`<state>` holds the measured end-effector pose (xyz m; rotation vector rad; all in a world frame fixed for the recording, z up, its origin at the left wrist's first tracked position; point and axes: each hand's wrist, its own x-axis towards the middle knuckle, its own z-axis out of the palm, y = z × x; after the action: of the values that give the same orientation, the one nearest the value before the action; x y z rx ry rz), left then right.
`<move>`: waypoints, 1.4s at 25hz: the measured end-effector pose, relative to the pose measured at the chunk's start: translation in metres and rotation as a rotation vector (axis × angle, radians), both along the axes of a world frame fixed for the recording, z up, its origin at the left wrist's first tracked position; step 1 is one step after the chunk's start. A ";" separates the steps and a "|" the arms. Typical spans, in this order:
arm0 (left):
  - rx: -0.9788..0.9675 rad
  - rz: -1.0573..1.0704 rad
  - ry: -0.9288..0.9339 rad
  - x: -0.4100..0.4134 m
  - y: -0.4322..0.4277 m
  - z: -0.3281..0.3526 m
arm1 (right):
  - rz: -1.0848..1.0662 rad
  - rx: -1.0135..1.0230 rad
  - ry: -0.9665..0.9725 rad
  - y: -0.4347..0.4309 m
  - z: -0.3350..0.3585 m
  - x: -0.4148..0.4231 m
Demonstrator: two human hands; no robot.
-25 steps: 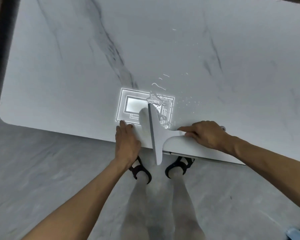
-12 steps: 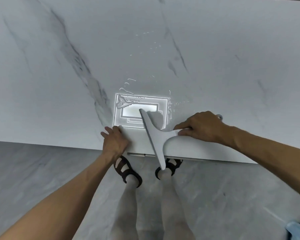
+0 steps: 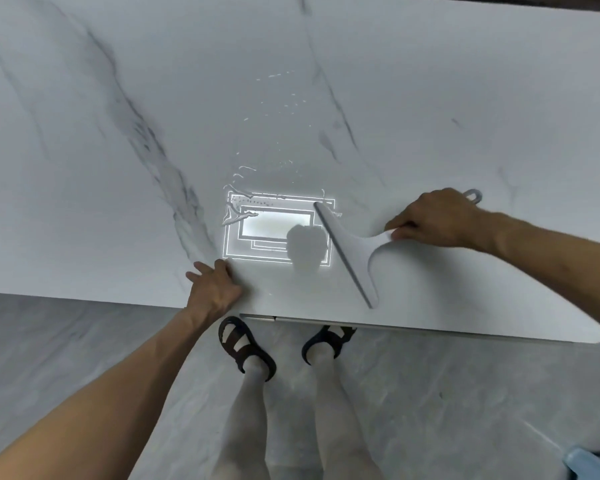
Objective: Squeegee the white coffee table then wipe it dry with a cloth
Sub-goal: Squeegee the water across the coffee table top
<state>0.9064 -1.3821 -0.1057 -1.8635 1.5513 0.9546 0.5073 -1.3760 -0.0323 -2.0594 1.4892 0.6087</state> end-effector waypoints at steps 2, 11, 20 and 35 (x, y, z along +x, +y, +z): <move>0.038 -0.012 0.014 0.004 -0.004 0.002 | 0.000 -0.033 0.048 -0.015 0.014 -0.014; -0.352 0.597 0.141 0.060 -0.004 0.021 | 0.109 0.043 -0.362 -0.009 -0.030 0.189; -0.331 0.438 0.269 0.087 -0.032 0.010 | -0.079 -0.044 -0.233 -0.067 -0.043 0.195; -0.411 0.501 0.261 0.100 -0.103 0.017 | 0.040 -0.020 -0.189 -0.104 -0.012 0.209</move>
<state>1.0061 -1.4849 -0.0886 -2.5871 1.5425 1.2000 0.7161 -1.4803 -0.0442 -2.1022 1.3540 0.4030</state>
